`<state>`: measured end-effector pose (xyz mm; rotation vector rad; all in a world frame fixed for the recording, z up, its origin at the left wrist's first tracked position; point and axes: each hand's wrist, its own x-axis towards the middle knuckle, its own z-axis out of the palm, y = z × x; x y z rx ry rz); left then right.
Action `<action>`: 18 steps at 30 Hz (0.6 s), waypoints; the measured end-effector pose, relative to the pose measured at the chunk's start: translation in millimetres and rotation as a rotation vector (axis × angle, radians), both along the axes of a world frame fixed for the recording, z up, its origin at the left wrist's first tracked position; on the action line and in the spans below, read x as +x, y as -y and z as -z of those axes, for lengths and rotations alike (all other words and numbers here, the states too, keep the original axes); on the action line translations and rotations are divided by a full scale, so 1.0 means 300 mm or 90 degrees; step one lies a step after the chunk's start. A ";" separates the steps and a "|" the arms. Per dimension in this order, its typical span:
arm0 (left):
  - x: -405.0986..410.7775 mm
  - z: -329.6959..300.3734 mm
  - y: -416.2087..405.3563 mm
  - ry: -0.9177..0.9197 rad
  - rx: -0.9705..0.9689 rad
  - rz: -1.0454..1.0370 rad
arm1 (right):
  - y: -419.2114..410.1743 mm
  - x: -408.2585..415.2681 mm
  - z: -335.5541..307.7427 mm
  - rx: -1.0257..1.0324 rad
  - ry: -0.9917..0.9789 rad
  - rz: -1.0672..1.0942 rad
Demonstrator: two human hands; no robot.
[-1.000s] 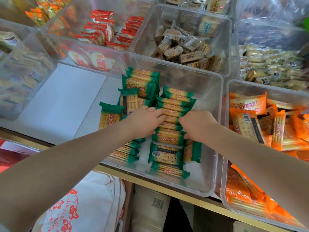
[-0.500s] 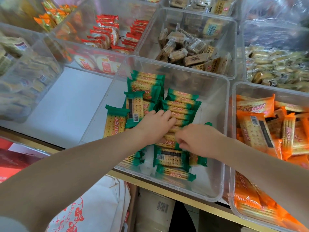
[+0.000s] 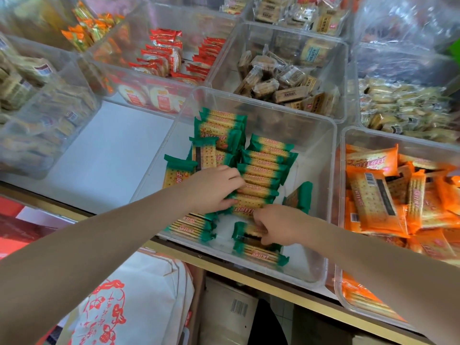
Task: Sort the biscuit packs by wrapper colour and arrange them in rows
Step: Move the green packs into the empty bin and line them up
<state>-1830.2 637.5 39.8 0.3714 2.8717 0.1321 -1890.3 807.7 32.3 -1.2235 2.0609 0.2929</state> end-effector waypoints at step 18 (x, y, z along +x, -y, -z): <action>0.055 0.027 -0.065 0.121 -0.081 0.112 | -0.016 -0.057 -0.080 -0.087 0.028 0.108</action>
